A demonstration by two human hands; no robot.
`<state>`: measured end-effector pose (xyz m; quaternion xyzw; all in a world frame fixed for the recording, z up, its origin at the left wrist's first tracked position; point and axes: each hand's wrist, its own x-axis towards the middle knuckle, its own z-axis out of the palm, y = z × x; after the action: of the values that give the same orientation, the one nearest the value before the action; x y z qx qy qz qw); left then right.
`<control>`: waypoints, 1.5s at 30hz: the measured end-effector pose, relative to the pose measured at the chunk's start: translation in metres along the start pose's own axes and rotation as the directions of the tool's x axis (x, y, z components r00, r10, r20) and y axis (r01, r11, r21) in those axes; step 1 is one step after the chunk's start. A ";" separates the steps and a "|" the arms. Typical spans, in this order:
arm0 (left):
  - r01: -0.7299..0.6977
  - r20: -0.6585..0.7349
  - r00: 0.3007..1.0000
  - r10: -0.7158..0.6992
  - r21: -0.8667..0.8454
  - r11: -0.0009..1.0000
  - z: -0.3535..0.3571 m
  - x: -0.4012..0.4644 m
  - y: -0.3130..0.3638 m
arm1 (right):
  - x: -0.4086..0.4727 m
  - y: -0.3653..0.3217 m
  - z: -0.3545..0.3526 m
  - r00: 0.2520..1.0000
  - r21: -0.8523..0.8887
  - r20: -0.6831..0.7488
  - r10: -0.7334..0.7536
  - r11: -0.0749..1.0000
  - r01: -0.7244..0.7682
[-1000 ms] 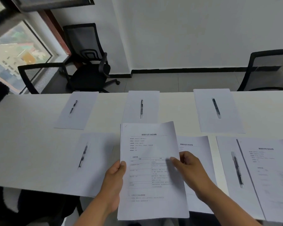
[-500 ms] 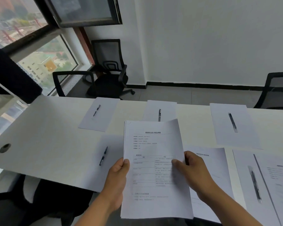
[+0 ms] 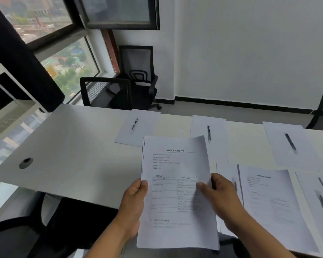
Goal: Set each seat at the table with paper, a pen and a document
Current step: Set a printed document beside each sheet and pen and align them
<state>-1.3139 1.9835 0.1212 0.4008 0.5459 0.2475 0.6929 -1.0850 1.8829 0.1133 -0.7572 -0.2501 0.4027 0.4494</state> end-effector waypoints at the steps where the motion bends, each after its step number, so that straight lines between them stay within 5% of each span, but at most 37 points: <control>1: -0.004 0.007 1.000 0.004 0.003 1.000 -0.009 0.001 0.002 | -0.002 -0.001 0.009 1.000 -0.001 -0.007 -0.006 1.000 0.006; 9: 0.033 0.023 0.999 -0.033 -0.021 0.999 -0.065 0.014 0.007 | -0.012 -0.011 0.066 0.999 -0.062 -0.053 -0.011 0.998 0.007; 32: 0.128 -0.024 0.991 -0.130 -0.076 0.989 -0.062 0.105 0.041 | 0.094 -0.017 0.090 0.999 -0.105 0.023 0.041 0.994 -0.039; 45: 0.204 0.078 0.974 -0.211 0.096 0.974 -0.091 0.177 0.051 | 0.119 -0.009 0.129 0.985 0.003 -0.084 0.154 0.988 -0.154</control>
<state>-1.3464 2.1764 0.0567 0.3818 0.5641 0.1319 0.7202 -1.1270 2.0369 0.0408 -0.7913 -0.1723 0.4036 0.4258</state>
